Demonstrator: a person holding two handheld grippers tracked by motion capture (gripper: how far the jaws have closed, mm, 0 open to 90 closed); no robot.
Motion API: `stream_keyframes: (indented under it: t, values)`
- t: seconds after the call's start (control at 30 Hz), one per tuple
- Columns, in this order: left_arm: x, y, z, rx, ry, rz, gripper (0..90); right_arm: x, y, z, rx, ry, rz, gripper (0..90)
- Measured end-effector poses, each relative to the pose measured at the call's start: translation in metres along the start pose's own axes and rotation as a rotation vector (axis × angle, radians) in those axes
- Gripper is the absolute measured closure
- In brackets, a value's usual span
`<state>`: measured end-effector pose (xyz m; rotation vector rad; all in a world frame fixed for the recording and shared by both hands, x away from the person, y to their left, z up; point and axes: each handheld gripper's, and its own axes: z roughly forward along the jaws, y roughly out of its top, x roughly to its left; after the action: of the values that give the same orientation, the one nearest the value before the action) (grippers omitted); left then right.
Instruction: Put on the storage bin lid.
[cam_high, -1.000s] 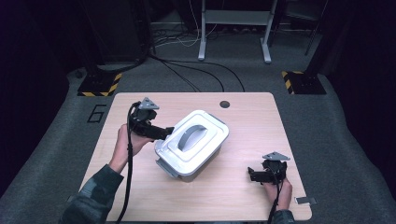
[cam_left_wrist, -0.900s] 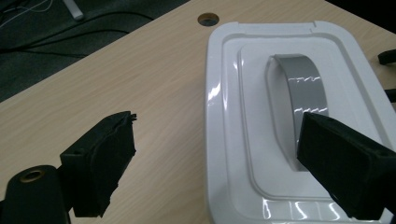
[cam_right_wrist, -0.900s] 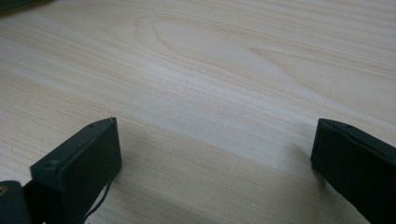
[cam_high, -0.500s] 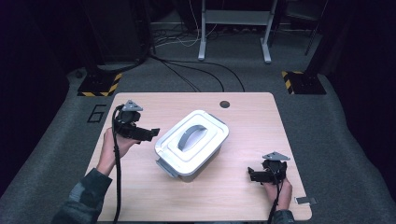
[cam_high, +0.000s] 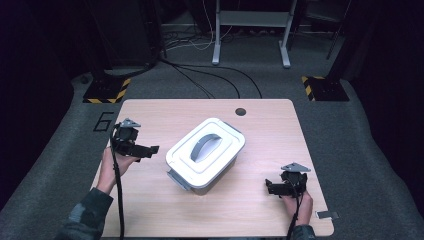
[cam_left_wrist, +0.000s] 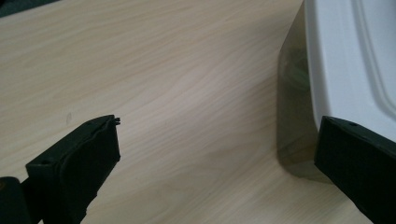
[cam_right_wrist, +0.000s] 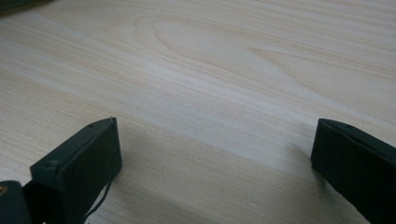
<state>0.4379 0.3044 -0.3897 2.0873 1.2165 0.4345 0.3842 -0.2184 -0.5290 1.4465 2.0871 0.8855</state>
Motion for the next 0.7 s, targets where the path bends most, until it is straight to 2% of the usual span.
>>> stream_keyframes:
  t: [0.13, 0.17, 0.2, 0.43, 0.63, 0.67, 0.7]
  values:
    - [0.007, -0.012, 0.008, 0.014, 0.001, -0.032, 0.0, 0.0, 0.0, 0.0, 0.001, 0.0, -0.002, 1.0]
    - [0.009, -0.015, 0.009, 0.024, 0.0, -0.029, 0.0, 0.0, 0.0, 0.0, -0.001, 0.0, 0.003, 1.0]
    - [0.009, -0.018, 0.012, 0.023, 0.0, -0.047, 0.0, 0.0, 0.0, 0.0, 0.001, 0.0, -0.002, 1.0]
    - [0.017, -0.045, 0.031, 0.077, -0.009, -0.076, 0.0, 0.0, 0.0, 0.0, -0.001, 0.0, 0.003, 1.0]
    - [0.022, -0.066, 0.045, 0.099, -0.013, -0.115, 0.0, 0.0, 0.0, 0.0, -0.001, 0.0, 0.003, 1.1]
    - [0.024, -0.069, 0.047, 0.104, -0.01, -0.11, 0.0, 0.0, 0.0, 0.0, -0.001, 0.0, 0.004, 1.0]
    - [0.024, -0.072, 0.049, 0.107, -0.015, -0.13, 0.0, 0.0, 0.0, 0.0, -0.001, 0.0, 0.003, 1.0]
